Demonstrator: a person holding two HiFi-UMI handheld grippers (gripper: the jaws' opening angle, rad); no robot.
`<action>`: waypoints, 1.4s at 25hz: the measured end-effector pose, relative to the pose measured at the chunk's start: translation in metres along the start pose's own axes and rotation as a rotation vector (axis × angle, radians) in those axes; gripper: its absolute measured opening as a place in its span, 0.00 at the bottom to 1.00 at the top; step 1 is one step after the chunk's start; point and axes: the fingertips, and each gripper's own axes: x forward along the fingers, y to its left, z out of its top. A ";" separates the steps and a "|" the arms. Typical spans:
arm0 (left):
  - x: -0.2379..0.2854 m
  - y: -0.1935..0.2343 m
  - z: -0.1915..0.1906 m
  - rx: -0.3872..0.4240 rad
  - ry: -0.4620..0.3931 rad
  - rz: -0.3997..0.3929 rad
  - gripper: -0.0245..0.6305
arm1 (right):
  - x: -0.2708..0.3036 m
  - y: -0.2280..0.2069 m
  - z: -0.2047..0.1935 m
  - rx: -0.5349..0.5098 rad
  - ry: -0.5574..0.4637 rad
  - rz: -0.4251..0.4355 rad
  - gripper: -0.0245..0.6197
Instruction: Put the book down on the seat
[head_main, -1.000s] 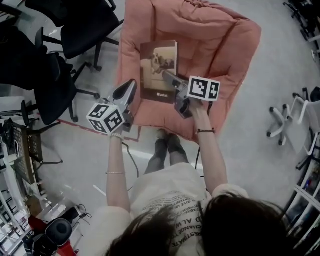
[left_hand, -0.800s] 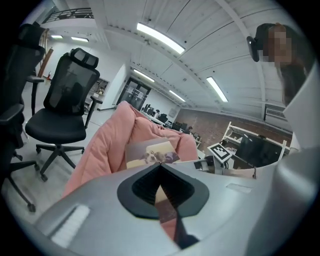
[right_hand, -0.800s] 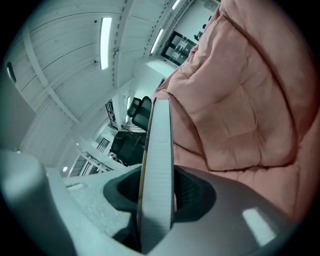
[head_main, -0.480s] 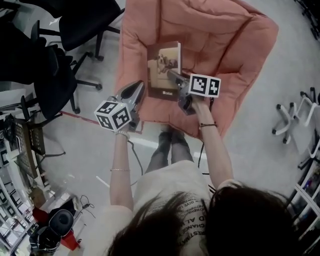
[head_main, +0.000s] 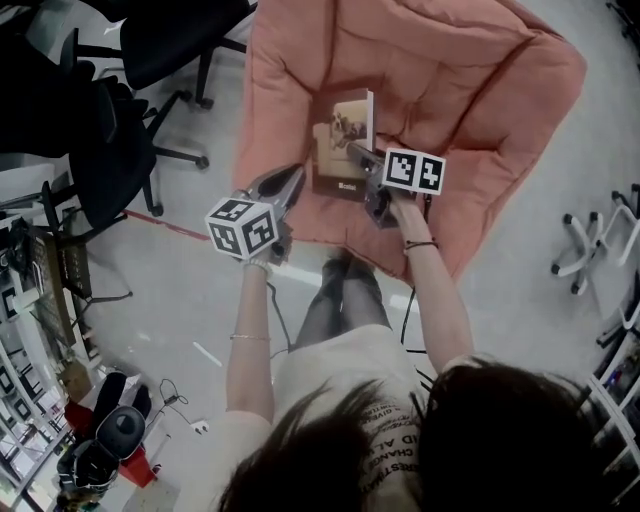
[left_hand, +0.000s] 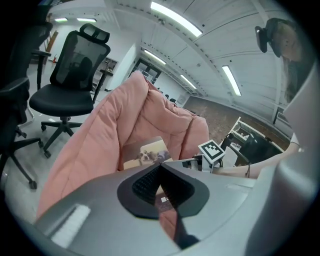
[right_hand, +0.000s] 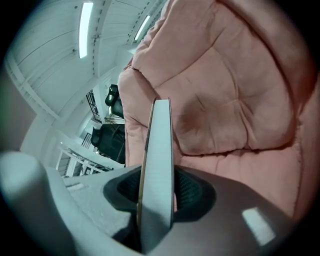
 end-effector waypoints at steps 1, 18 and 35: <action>0.004 0.004 -0.003 -0.008 0.002 0.001 0.03 | 0.006 -0.007 -0.002 -0.001 0.010 -0.009 0.27; 0.051 0.025 -0.050 -0.055 0.061 -0.018 0.03 | 0.038 -0.054 -0.016 -0.077 0.070 -0.032 0.27; 0.066 0.030 -0.066 -0.043 0.122 -0.049 0.03 | 0.049 -0.075 -0.024 -0.157 0.183 -0.119 0.28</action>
